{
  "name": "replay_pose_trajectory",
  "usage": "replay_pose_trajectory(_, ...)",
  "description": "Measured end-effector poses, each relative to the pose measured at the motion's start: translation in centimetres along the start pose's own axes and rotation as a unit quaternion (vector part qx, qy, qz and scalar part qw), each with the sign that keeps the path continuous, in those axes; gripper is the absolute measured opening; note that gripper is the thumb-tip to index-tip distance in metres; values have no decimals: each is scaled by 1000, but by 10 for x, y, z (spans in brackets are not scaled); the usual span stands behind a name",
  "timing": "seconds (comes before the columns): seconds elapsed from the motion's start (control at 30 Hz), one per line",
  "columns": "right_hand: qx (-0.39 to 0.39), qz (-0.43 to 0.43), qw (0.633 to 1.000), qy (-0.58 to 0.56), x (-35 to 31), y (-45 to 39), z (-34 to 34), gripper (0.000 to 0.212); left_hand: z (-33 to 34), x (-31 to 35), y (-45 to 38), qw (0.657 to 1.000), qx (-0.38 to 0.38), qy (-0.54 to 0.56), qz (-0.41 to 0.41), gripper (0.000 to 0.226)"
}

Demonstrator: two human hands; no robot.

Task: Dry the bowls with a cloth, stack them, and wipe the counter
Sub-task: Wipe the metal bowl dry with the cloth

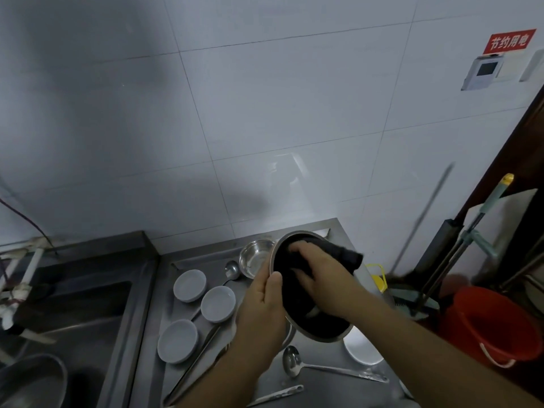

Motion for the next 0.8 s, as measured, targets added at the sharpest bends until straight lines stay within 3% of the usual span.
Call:
replay_pose_trajectory(0.07,5,17,997,75,5,-4,3,51,0,3,0,1000,6,0,11,40)
replay_pose_trajectory(0.13,-9,86,991,103,11,-5,9,48,-1,5,-3,999,20,-13,28,42)
replay_pose_trajectory(0.23,-44,185,981,36,20,-1,18,29,-1,3,-8,997,29,-43,50,45)
replay_pose_trajectory(0.3,-62,220,970,-87,17,6,28,20,1,1,-10,995,29,-71,64,49)
replay_pose_trajectory(0.37,-58,254,924,-280,3,14,36,24,4,1,-11,992,14,-91,83,51)
replay_pose_trajectory(0.43,-25,291,846,-446,-5,16,36,27,6,1,-11,988,-13,-113,105,48)
replay_pose_trajectory(0.6,45,333,682,-649,6,2,9,38,5,-7,-12,973,-96,-164,133,55)
replay_pose_trajectory(0.67,34,323,656,-681,9,0,1,47,3,-6,-13,961,-128,-199,142,57)
replay_pose_trajectory(0.8,6,307,676,-670,19,3,-1,35,-1,-9,-16,935,-195,-249,161,60)
Point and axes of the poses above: each hand's wrist, its own y-axis away from the middle knuckle, its own z-axis out of the palm, x = y × z, the point moved 6 cm from there along -y, towards the middle knuckle, and after that the axes turned 3 degrees about y, right-handed, at the moved point
